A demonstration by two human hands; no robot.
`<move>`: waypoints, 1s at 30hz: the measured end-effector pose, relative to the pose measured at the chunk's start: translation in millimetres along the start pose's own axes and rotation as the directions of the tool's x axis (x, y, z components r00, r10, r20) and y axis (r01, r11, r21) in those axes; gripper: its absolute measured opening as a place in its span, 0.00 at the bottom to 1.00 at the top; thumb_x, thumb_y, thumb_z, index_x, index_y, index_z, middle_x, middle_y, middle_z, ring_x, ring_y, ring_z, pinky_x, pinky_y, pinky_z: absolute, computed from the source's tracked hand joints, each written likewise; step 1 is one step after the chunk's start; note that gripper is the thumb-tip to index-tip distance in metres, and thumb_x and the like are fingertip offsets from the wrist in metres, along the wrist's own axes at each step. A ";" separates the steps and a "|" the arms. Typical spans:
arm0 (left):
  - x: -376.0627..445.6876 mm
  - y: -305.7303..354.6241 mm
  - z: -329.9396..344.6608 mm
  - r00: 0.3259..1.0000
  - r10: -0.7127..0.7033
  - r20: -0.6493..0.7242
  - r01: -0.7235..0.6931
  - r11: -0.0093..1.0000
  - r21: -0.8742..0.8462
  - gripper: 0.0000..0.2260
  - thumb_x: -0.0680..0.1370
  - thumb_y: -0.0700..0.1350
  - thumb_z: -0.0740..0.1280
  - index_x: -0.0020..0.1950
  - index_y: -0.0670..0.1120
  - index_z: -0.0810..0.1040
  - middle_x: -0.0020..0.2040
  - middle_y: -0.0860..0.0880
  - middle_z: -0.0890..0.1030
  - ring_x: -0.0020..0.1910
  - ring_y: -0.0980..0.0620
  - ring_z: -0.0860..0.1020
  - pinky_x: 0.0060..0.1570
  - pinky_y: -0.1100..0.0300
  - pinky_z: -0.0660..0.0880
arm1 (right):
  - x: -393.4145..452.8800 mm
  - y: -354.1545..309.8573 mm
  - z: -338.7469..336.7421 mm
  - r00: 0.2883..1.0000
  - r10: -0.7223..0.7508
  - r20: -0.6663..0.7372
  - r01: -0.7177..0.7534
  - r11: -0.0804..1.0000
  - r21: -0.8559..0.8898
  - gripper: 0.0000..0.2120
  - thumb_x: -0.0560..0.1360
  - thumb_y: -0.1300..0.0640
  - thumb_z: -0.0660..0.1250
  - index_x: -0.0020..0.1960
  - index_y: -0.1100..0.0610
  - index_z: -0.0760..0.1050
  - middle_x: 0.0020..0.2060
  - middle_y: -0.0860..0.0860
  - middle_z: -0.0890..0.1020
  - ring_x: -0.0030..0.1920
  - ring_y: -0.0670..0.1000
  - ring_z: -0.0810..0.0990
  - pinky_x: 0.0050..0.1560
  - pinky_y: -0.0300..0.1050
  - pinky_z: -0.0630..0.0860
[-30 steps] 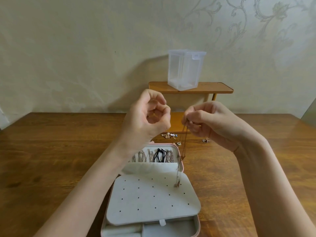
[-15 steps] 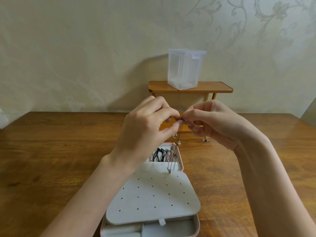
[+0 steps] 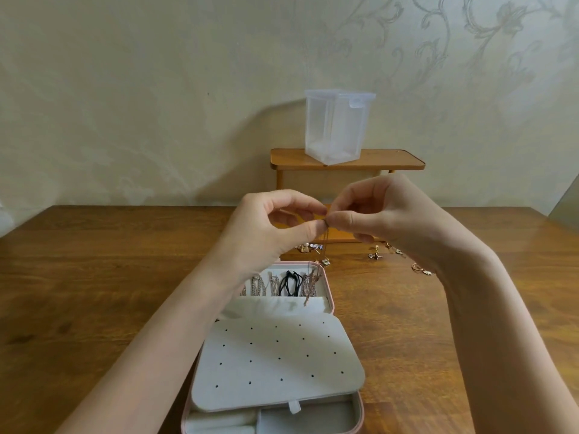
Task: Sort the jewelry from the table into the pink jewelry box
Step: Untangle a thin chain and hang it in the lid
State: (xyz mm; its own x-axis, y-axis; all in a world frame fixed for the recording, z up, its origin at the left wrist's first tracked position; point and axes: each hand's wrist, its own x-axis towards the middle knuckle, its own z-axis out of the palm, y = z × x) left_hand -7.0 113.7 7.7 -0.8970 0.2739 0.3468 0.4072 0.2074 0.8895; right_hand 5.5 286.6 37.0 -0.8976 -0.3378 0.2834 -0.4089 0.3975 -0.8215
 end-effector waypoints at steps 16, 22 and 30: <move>0.0 6.1 -8.6 1.000 -0.016 -0.004 0.016 1.000 0.010 0.03 0.71 0.45 0.71 0.38 0.52 0.82 0.34 0.55 0.81 0.34 0.62 0.76 0.37 0.70 0.74 | -1.9 3.3 -5.0 1.000 -0.011 0.016 0.011 0.998 0.057 0.10 0.63 0.52 0.71 0.39 0.57 0.83 0.25 0.48 0.78 0.28 0.44 0.71 0.29 0.35 0.68; 0.4 6.2 -9.9 0.997 -0.081 0.020 0.083 0.990 -0.117 0.02 0.73 0.43 0.69 0.42 0.48 0.82 0.38 0.52 0.83 0.39 0.58 0.81 0.41 0.67 0.76 | 5.0 10.2 6.1 0.998 -0.003 0.055 -0.007 0.983 0.183 0.09 0.65 0.54 0.71 0.39 0.59 0.82 0.31 0.53 0.79 0.31 0.46 0.71 0.31 0.37 0.67; 0.4 8.9 -3.8 0.936 -0.247 0.250 0.348 0.757 -0.553 0.07 0.69 0.39 0.66 0.46 0.41 0.79 0.38 0.46 0.84 0.34 0.55 0.82 0.34 0.66 0.78 | 2.1 15.2 -6.0 1.000 0.027 0.013 -0.030 0.943 0.331 0.06 0.66 0.55 0.69 0.36 0.57 0.82 0.34 0.55 0.82 0.35 0.49 0.77 0.33 0.36 0.72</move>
State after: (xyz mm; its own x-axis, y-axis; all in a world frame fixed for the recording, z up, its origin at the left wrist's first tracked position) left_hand -4.4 112.1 16.9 -0.8975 0.4401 0.0303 -0.0988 -0.2674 0.9585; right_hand -3.6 297.0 28.0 -0.9061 -0.3378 0.2546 -0.3042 0.1023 -0.9471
